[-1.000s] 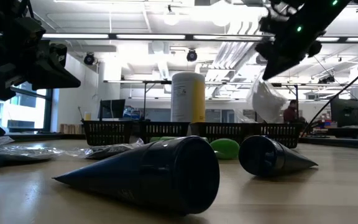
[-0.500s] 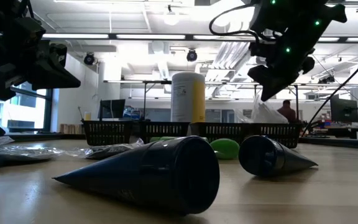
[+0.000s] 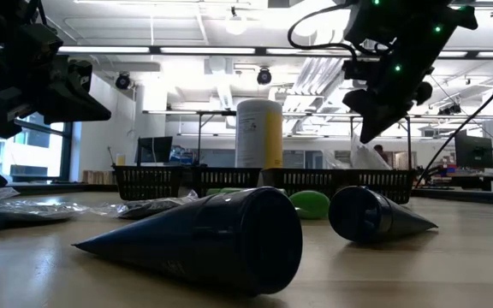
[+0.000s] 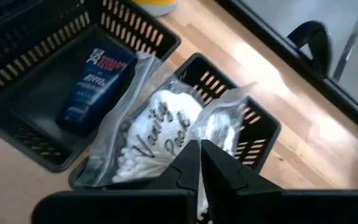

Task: Pick & Place Travel size toiletries
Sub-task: Put the right cotton pack into the right black bin, then put the right shampoo into the middle left black bin

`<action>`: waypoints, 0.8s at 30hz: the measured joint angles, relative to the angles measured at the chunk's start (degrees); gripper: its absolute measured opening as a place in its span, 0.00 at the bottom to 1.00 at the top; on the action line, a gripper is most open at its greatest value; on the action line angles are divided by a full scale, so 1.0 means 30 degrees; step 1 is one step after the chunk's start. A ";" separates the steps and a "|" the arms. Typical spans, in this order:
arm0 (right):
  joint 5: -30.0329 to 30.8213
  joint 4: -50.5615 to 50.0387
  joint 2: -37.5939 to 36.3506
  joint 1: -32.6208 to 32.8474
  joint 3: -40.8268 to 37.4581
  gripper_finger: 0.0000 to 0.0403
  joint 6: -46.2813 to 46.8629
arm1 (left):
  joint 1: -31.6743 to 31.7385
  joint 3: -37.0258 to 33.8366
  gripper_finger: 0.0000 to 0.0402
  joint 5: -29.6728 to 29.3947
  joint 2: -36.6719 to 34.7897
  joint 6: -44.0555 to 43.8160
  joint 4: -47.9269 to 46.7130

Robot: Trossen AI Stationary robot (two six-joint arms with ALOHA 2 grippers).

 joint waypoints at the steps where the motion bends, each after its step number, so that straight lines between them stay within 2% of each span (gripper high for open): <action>1: -0.0006 0.0000 0.0000 0.0000 0.0000 0.05 0.0000 | 0.0002 0.0000 0.00 0.0000 -0.0003 0.0000 0.0005; 7: 0.0148 0.0000 0.0004 0.0007 0.0000 0.25 0.0007 | 0.0007 0.0000 0.00 0.0000 0.0000 0.0000 -0.0002; 11: 0.0259 0.0052 -0.0087 0.0014 0.0000 0.32 0.0002 | 0.0002 0.0000 0.00 0.0000 -0.0006 0.0000 -0.0002; 15: 0.0223 -0.0015 -0.0352 0.0218 -0.0007 0.31 -0.0011 | 0.0000 0.0000 0.00 0.0000 -0.0004 0.0000 -0.0002; 24: 0.0327 -0.0075 -0.1040 0.1052 -0.0012 0.24 -0.0507 | 0.0007 0.0000 0.00 0.0000 0.0000 0.0000 0.0005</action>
